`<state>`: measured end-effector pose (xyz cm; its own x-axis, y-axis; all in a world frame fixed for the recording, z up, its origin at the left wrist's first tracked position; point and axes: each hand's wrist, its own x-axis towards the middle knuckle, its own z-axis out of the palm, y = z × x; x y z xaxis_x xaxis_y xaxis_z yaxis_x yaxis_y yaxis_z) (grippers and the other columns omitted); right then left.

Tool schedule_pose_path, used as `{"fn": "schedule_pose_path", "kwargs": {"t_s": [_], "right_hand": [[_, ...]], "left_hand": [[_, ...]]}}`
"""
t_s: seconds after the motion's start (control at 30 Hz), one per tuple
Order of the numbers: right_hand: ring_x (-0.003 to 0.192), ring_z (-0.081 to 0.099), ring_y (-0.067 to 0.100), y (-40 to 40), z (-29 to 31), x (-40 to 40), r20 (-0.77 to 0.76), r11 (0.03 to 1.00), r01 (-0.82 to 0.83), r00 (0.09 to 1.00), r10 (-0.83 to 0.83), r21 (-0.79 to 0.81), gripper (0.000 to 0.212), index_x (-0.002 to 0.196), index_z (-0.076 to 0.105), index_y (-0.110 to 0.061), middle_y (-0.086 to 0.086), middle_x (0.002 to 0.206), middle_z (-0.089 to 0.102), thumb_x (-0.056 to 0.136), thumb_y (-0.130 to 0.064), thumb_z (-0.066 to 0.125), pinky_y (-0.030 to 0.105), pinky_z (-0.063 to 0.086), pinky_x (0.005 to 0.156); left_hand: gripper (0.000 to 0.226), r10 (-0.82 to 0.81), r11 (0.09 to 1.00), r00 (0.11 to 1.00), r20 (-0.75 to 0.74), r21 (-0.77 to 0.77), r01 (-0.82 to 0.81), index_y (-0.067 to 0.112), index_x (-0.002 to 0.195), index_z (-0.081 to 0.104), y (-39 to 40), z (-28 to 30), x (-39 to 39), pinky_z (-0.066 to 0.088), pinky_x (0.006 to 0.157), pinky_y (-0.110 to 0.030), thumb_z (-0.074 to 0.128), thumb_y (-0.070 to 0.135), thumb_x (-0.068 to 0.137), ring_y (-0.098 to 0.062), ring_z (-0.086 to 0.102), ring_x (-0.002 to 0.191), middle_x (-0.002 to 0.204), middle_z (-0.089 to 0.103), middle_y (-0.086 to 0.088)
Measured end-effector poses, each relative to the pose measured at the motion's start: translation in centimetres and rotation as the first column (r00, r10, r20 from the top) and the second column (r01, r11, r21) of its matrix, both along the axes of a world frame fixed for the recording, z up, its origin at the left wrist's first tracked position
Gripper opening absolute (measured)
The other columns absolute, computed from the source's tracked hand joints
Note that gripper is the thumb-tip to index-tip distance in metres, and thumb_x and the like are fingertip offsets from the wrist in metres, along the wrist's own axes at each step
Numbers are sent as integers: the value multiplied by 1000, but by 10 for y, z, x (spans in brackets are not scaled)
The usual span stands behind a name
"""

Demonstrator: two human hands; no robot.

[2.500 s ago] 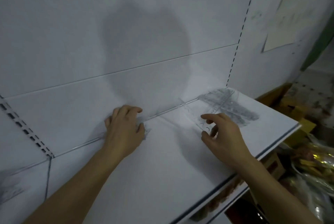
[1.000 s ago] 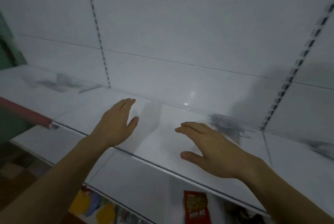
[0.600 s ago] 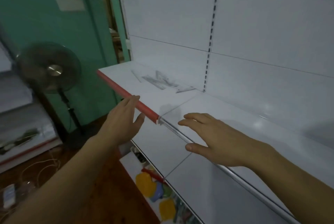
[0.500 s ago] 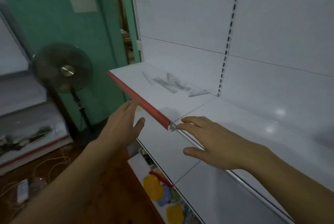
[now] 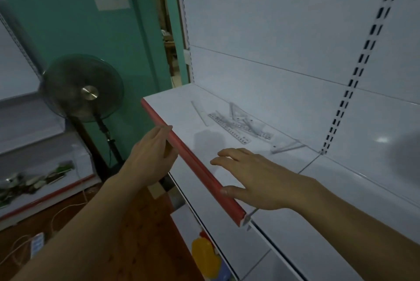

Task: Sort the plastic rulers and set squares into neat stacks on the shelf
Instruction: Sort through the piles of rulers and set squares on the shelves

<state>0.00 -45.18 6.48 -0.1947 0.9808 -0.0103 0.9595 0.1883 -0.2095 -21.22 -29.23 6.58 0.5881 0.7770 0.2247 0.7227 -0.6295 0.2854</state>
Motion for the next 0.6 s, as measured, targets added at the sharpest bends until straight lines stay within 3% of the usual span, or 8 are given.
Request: {"fn": "schedule_pose_path", "kwargs": {"t_s": [0.1, 0.23, 0.43, 0.6], "right_hand": [[147, 19, 10, 27, -7, 10, -7, 1000, 4, 1000, -4, -3, 68, 159, 16, -30, -9, 164, 16, 102, -52, 45, 40, 27, 120], [145, 23, 9, 60, -15, 32, -15, 995, 96, 995, -95, 20, 70, 159, 16, -27, -11, 162, 20, 101, -54, 45, 38, 28, 119], [144, 26, 11, 113, -31, 57, 20, 967, 256, 967, -255, -21, 70, 159, 20, -24, -10, 159, 25, 101, -53, 47, 36, 30, 117], [134, 39, 18, 161, -39, 71, 12, 891, 454, 891, -454, 15, 61, 152, 34, -26, -6, 148, 38, 99, -50, 52, 43, 42, 106]], "left_hand": [[67, -11, 999, 999, -34, -36, 10, 23, 156, 24, 35, -13, 15, 30, 119, -49, 49, 50, 99, -21, 29, 148, 163, 25, 1], [66, -47, 997, 999, -21, -64, 46, 26, 156, 21, 80, -26, 52, 25, 121, -44, 48, 47, 100, -20, 23, 150, 166, 16, 4], [66, -293, 955, 956, -24, -56, 292, 21, 156, 23, 165, -45, 106, 23, 122, -45, 46, 48, 100, -20, 23, 150, 164, 22, -1], [67, -556, 829, 830, -44, -95, 550, 20, 156, 25, 231, -58, 152, 24, 119, -51, 45, 48, 97, -16, 21, 149, 161, 28, 1]]}}
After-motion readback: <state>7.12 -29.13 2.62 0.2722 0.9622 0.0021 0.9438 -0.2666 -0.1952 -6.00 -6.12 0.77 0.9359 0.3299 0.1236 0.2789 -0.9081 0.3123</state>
